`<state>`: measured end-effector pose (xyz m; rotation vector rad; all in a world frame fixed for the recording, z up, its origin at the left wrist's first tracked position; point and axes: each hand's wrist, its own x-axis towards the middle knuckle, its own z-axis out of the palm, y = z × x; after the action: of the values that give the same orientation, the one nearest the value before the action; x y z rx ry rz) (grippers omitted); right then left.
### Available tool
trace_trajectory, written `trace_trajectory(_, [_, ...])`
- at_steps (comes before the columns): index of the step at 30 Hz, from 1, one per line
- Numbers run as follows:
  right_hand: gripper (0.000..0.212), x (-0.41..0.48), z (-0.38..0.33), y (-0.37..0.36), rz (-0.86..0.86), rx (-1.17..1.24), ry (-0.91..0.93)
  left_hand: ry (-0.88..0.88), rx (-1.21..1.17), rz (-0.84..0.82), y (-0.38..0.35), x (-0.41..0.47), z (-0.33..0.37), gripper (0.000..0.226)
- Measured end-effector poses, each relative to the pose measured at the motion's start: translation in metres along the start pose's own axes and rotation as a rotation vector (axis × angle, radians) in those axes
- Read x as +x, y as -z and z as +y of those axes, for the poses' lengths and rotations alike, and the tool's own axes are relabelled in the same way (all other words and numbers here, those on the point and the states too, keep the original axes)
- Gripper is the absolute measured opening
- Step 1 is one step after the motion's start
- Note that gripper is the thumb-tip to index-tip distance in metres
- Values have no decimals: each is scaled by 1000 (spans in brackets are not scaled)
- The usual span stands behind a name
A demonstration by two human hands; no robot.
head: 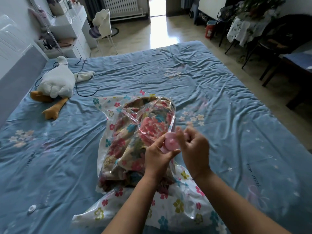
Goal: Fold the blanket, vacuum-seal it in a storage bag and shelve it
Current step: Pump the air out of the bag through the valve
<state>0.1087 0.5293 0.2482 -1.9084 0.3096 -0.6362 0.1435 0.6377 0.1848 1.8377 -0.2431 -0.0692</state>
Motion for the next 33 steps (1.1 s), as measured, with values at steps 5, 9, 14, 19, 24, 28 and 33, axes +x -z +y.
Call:
trace_trajectory(5, [65,5,-4,4,-13,33,-29,-9,-5,4,2,1,4,54])
trace_trajectory(9, [56,17,-58,24,135,357,143,-19,2,13,4,5,2,66])
trace_trajectory(14, [63,0,6,2,-71,38,-49,5,13,12,0,0,0,57])
trace_trajectory(19, [66,10,-5,7,-63,26,-11,-15,20,2,4,3,3,60])
trace_trajectory(24, [52,20,-43,13,120,314,142,-24,49,16,4,7,1,69])
trace_trajectory(28, [60,4,13,-5,-91,-26,-73,-22,36,10,2,3,2,54])
trace_trajectory(33, [63,15,-20,8,-18,157,3,-20,31,-4,5,7,4,64])
